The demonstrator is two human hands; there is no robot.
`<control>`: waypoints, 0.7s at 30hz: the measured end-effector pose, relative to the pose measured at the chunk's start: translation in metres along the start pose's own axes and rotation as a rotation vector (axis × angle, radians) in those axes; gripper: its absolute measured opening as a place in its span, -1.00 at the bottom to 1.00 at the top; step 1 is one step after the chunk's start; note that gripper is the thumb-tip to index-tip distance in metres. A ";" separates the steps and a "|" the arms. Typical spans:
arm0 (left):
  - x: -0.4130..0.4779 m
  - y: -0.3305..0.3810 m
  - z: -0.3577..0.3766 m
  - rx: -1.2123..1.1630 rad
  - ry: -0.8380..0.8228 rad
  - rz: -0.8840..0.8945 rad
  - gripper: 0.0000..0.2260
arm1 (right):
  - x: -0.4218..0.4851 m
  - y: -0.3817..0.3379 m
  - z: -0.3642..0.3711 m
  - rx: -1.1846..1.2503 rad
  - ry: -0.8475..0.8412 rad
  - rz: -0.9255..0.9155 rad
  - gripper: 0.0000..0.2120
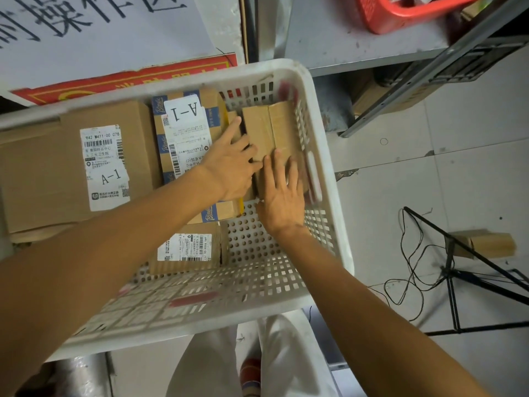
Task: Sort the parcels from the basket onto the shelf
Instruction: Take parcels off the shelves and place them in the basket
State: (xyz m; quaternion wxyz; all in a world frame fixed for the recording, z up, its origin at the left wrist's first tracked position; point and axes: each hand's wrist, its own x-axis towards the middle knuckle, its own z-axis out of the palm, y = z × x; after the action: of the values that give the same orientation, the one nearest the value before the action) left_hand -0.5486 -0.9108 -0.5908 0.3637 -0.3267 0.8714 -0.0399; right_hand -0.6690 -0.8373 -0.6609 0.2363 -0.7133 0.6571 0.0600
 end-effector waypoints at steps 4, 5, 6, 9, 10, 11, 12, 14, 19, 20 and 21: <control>0.004 0.003 -0.004 -0.023 -0.062 -0.043 -0.52 | 0.008 0.003 -0.001 -0.006 -0.036 0.023 -0.13; 0.006 0.003 -0.006 -0.035 -0.067 -0.045 -0.52 | 0.008 0.004 -0.003 -0.011 -0.051 0.022 -0.11; 0.006 0.003 -0.007 -0.043 -0.072 -0.046 -0.52 | 0.008 0.005 -0.005 -0.011 -0.066 0.019 -0.09; -0.001 0.004 -0.005 -0.104 -0.091 -0.053 -0.52 | 0.003 0.004 -0.017 0.047 -0.098 0.021 -0.11; -0.005 0.004 -0.004 -0.154 -0.078 -0.058 -0.52 | 0.001 0.003 -0.023 0.101 -0.099 0.026 -0.16; -0.011 0.004 -0.003 -0.212 -0.054 -0.061 -0.52 | -0.001 0.002 -0.030 0.164 -0.093 0.030 -0.21; -0.017 0.004 -0.002 -0.275 -0.017 -0.061 -0.52 | -0.003 0.001 -0.038 0.232 -0.079 0.033 -0.26; -0.030 0.003 0.000 -0.404 0.080 -0.048 -0.51 | -0.010 -0.002 -0.053 0.399 -0.045 0.053 -0.34; -0.068 -0.007 -0.006 -0.728 0.204 -0.087 -0.49 | -0.034 -0.011 -0.091 0.659 0.010 0.127 -0.40; -0.079 -0.009 -0.006 -0.775 0.205 -0.103 -0.49 | -0.040 -0.017 -0.097 0.671 -0.006 0.120 -0.39; -0.091 -0.010 -0.006 -0.823 0.210 -0.119 -0.49 | -0.047 -0.023 -0.104 0.675 -0.026 0.112 -0.37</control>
State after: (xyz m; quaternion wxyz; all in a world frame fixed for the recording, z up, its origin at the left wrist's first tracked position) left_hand -0.5000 -0.8652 -0.5280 0.1093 -0.4884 0.8268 0.2569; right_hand -0.6760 -0.8374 -0.5448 0.4637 -0.5567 0.6751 -0.1388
